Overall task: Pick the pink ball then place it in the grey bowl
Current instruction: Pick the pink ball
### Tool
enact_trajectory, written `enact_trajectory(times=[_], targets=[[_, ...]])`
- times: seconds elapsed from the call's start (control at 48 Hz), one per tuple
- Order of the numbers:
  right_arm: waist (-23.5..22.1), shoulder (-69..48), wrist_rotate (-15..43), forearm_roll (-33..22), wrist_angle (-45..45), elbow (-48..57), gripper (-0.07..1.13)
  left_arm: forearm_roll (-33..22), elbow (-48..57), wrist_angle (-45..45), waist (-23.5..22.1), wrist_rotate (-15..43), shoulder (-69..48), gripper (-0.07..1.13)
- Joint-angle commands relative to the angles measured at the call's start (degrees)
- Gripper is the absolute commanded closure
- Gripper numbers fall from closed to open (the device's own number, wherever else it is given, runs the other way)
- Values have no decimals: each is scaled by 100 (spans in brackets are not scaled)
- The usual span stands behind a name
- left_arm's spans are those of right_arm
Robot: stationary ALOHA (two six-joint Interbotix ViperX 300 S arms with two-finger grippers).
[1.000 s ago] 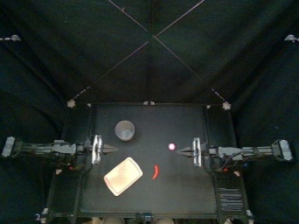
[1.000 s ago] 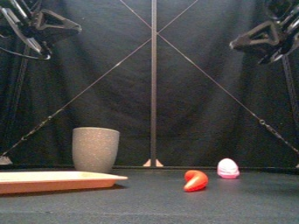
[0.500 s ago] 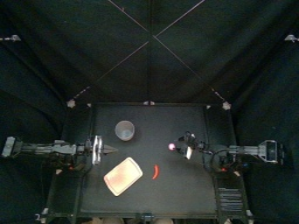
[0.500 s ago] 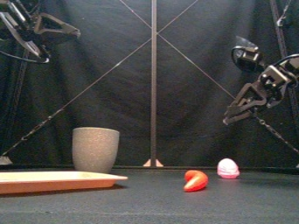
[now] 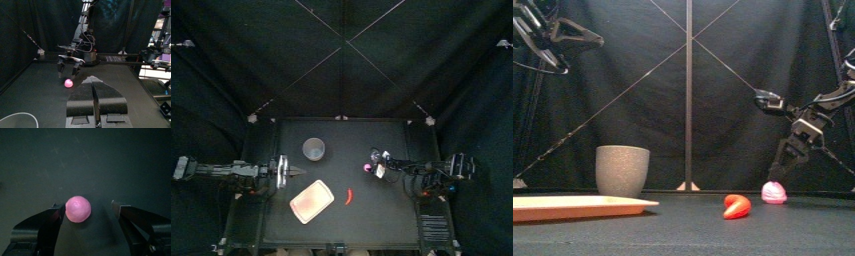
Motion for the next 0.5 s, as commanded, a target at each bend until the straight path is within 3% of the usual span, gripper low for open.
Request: enact_trajectory(times=[0.021, 0.312, 0.5], targets=[[0, 290, 9, -26, 114, -229, 0, -44, -70, -44, -9, 0, 18, 104], [141, 598, 9, -158, 396, -589, 5, -62, -26, -44, 26, -9, 26, 104], [237, 598, 9, -141, 782, -765, 29, -97, 0, -44, 26, 0, 18, 104]])
